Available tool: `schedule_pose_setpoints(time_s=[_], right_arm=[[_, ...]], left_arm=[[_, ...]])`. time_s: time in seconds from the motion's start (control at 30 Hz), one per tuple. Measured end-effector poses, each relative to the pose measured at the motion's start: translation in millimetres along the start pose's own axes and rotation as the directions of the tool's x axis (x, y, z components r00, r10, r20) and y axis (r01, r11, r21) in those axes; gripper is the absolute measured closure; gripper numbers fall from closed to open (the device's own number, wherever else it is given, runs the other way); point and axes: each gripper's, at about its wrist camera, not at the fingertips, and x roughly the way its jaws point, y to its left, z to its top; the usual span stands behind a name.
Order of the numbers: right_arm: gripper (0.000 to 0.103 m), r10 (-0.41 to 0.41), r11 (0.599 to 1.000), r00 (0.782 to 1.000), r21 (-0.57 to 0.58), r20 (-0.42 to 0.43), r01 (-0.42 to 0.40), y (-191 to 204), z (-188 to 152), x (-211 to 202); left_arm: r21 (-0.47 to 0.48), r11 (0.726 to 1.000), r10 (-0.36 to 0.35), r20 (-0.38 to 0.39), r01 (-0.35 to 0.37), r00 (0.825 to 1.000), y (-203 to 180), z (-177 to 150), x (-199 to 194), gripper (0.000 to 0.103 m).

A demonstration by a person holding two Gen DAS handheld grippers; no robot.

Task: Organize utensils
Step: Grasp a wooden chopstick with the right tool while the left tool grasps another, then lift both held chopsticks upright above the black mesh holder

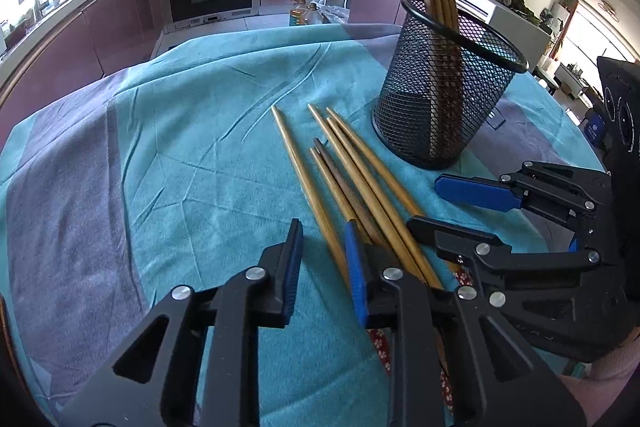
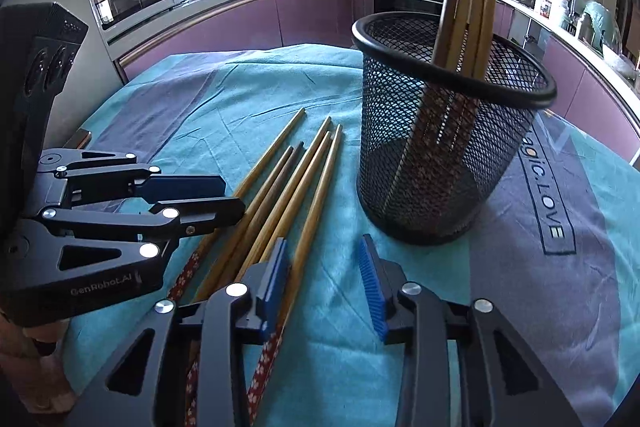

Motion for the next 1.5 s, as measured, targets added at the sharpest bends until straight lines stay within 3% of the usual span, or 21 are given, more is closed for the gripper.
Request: schedule_pose_setpoints(time_s=[0.3,0.4,0.7,1.07,1.27,1.43,1.5], right_arm=[[0.095,0.042,0.996,0.999,0.078,0.012,-0.043,-15,-4,-6],[0.097,0.059,0.992,0.998,0.108,0.021,-0.061,-20,-6,-9],[0.097,0.114,0.989,0.991,0.091,0.072,-0.12,-20,-10,-32],[0.097,0.15,0.988,0.989,0.04,-0.006,-0.149,-9,-7,-20],[0.091,0.128,0.992,0.992,0.025,-0.021,-0.128,-6,-4,-11],[0.09,0.131,0.991,0.991,0.013,-0.023,-0.131,-4,1,-5],[0.095,0.137,0.991,0.99,0.01,-0.021,-0.137,-4,2,-5]], left_arm=[[-0.03,0.999,-0.011,0.004,0.011,1.0,1,-3,0,0.091],[-0.046,0.999,-0.016,0.007,0.016,1.0,1,-5,-2,0.094],[-0.048,0.998,-0.033,0.041,0.035,0.999,2,-14,-22,0.096],[0.0,0.998,-0.057,-0.003,0.057,0.998,-5,-22,-17,0.095],[0.005,0.998,-0.067,-0.022,0.068,0.997,-2,-17,-9,0.092],[0.018,0.997,-0.078,-0.034,0.079,0.996,-2,-8,-2,0.091],[0.018,0.997,-0.079,-0.037,0.08,0.996,-1,-5,0,0.091]])
